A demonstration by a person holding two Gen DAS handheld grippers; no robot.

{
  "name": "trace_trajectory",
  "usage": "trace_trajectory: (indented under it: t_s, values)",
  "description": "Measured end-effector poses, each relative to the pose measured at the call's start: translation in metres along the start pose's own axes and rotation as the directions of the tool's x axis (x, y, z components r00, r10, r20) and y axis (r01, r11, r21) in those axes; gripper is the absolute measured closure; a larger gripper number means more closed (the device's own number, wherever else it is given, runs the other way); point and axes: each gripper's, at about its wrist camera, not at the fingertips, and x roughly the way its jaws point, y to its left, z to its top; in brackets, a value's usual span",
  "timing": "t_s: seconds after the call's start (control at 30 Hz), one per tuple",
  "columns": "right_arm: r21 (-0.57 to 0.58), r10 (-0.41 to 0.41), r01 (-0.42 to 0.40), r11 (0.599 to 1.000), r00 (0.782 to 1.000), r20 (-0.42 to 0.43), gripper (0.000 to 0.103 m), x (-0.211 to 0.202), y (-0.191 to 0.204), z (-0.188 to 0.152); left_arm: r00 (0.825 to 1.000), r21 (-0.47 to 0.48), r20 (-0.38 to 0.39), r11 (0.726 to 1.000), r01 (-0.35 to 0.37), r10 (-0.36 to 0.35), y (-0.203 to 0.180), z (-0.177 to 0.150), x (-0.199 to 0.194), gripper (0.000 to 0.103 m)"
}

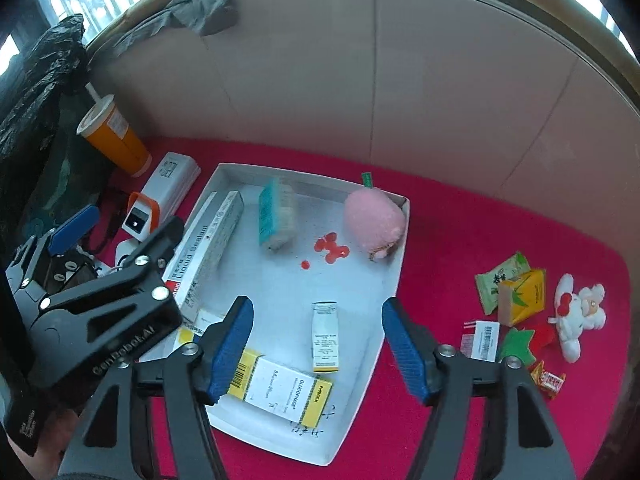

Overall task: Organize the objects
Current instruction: 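Lower and open both tools, dropping the tissue pack and white box into the tray, then move both open tools back to the loose items beside the tray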

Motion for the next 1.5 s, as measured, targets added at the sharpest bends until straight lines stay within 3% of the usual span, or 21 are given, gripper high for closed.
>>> trace_trajectory:
  t_s: [0.1,0.33,0.73,0.9,0.97,1.1,1.5]
  values:
    - [0.004,-0.003,0.003,1.000,1.000,0.002,0.030,-0.002,-0.002,-0.004,1.000,0.003,0.002,1.000,0.000,0.000,-0.003,-0.002,-0.003,0.008]
    - [0.035,-0.004,0.004,0.999,1.000,0.016,0.015,-0.014,-0.014,-0.012,1.000,-0.007,0.017,1.000,-0.009,0.009,-0.008,-0.008,-0.017,0.008]
    - [0.048,-0.011,0.010,0.999,1.000,0.012,0.015,-0.027,-0.022,-0.032,0.999,-0.021,0.015,0.999,-0.034,0.034,-0.008,-0.023,-0.037,0.008]
    - [0.023,-0.117,0.117,0.993,0.993,-0.010,0.015,-0.029,-0.027,-0.047,0.999,-0.038,0.011,0.999,-0.030,0.030,-0.010,-0.032,-0.045,0.008]
    - [0.012,-0.124,0.125,0.992,0.992,-0.017,0.015,-0.028,-0.030,-0.053,1.000,-0.052,0.001,0.998,-0.017,0.017,-0.013,-0.038,-0.046,0.008]
    - [0.023,-0.103,0.104,0.994,0.994,-0.028,0.015,-0.028,-0.041,-0.062,0.999,-0.035,-0.037,0.999,0.006,-0.007,-0.029,-0.052,-0.042,0.008]
    - [0.160,-0.119,0.121,0.980,0.993,-0.019,0.001,-0.039,-0.111,-0.082,0.992,0.053,-0.098,0.995,0.090,-0.084,-0.095,-0.063,-0.036,0.008]
